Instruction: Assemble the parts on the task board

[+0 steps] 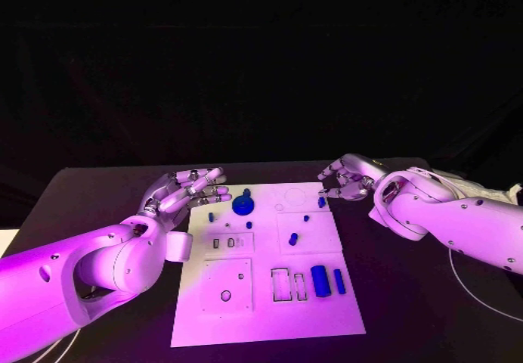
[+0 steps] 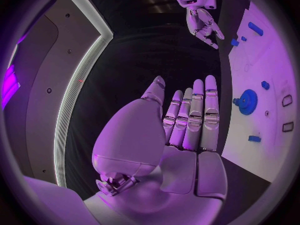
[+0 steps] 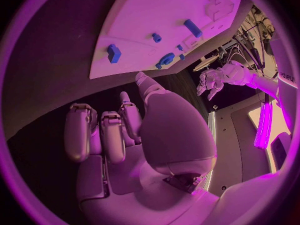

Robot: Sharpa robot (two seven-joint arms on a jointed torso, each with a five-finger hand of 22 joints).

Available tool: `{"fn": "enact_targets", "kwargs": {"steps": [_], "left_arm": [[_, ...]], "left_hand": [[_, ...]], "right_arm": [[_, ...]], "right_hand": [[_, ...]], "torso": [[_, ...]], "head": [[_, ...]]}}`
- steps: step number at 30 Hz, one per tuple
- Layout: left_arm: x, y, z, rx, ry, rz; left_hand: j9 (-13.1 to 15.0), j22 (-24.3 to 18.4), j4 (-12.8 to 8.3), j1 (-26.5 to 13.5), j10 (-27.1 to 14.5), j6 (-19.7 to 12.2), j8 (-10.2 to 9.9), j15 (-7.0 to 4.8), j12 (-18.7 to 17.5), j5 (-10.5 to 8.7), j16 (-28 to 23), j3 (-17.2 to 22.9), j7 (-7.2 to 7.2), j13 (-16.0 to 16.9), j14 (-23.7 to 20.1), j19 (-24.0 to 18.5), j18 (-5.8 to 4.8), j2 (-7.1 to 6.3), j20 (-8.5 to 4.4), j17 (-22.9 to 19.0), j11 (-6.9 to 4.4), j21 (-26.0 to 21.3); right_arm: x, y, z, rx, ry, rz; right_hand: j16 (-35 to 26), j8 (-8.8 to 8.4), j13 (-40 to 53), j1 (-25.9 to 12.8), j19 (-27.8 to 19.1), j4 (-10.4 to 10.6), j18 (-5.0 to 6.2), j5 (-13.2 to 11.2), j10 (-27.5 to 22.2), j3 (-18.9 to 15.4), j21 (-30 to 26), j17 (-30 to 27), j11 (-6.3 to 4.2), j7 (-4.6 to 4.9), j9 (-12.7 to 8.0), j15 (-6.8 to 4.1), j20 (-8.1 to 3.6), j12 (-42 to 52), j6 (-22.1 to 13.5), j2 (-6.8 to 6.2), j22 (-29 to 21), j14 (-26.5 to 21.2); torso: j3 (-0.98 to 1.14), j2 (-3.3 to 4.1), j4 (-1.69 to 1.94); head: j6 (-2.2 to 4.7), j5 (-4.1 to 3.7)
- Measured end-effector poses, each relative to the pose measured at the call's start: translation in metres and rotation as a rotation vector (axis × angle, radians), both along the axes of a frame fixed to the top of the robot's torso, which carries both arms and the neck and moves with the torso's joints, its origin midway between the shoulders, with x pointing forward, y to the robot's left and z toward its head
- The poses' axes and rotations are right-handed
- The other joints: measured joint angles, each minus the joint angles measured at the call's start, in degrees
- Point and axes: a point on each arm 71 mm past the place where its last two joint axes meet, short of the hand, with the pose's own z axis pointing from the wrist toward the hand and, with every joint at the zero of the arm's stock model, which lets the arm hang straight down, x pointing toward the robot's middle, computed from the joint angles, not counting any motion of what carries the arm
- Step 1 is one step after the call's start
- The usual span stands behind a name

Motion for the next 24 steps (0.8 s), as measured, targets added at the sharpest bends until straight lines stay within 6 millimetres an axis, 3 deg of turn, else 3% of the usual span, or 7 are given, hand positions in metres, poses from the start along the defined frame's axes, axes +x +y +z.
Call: {"fn": "enact_targets", "kwargs": {"steps": [18,24], "left_arm": [[0.004,0.005,-0.002,0.007,0.000,0.016],[0.004,0.005,-0.002,0.007,0.000,0.016]], "left_hand": [[0.0,0.0,0.0,0.0,0.0,0.0,0.0,0.00,0.0,0.00,0.0,0.0,0.00,0.0,0.0,0.0,0.00,0.00,0.00,0.0,0.00,0.0],[0.0,0.0,0.0,0.0,0.0,0.0,0.0,0.00,0.0,0.00,0.0,0.0,0.00,0.0,0.0,0.0,0.00,0.00,0.00,0.0,0.00,0.0]], "right_arm": [[0.000,-0.009,-0.026,-0.012,0.057,0.038],[0.002,-0.006,-0.033,-0.021,0.063,0.045]], "right_hand": [[0.0,0.00,0.0,0.3,0.0,-0.3,0.00,0.0,0.0,-0.3,0.0,0.0,0.00,0.29,-0.1,0.00,0.00,0.0,-0.3,-0.29,0.0,0.0],[0.0,0.00,0.0,1.3,0.1,-0.9,0.00,-0.2,0.0,0.3,0.0,0.0,0.00,0.29,-0.1,0.00,0.15,0.0,-0.3,0.74,0.1,0.0]], "torso": [[-0.05,0.01,0.07],[-0.04,0.01,0.11]], "head": [[-0.53,-0.20],[-0.69,-0.28]]}}
